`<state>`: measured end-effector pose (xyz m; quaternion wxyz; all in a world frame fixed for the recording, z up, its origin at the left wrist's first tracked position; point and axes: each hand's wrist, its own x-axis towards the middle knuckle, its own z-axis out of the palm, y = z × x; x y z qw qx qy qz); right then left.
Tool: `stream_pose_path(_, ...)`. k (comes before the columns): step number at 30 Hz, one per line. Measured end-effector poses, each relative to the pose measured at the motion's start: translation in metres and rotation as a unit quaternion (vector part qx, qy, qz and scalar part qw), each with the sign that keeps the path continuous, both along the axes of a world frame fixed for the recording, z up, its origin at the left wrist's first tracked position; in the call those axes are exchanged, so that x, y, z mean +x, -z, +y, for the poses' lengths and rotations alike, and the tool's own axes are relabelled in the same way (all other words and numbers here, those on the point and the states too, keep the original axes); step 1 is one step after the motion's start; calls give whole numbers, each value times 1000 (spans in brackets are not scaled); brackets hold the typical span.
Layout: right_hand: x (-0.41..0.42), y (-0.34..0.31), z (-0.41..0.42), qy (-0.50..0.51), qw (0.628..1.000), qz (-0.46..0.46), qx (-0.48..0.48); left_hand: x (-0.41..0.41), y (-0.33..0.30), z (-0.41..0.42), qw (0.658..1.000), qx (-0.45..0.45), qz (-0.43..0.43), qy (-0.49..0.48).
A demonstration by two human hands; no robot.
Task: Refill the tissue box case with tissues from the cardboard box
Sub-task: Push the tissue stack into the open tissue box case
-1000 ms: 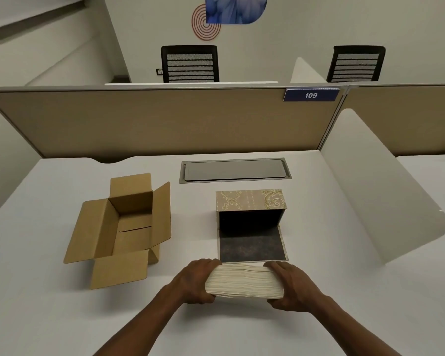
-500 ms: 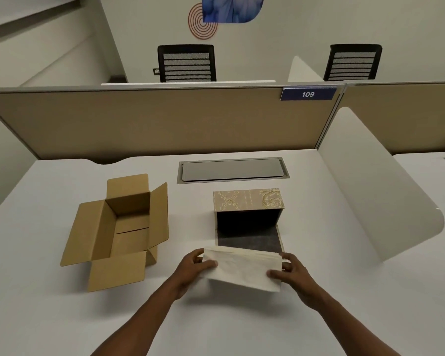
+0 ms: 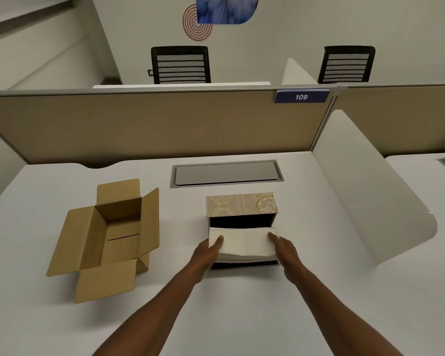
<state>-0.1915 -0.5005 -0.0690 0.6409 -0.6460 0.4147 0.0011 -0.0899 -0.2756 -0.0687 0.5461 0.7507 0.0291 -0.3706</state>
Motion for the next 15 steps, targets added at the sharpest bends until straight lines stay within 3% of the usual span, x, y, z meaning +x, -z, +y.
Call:
stream_pose_path(10,28,7,-12,15,1000,8,22,19,-1,-17,999,47,-8,-25)
stream_pose_path(15,29,15,-17,-2,999,17,-35,22,2,-22,996,78,-15,-30)
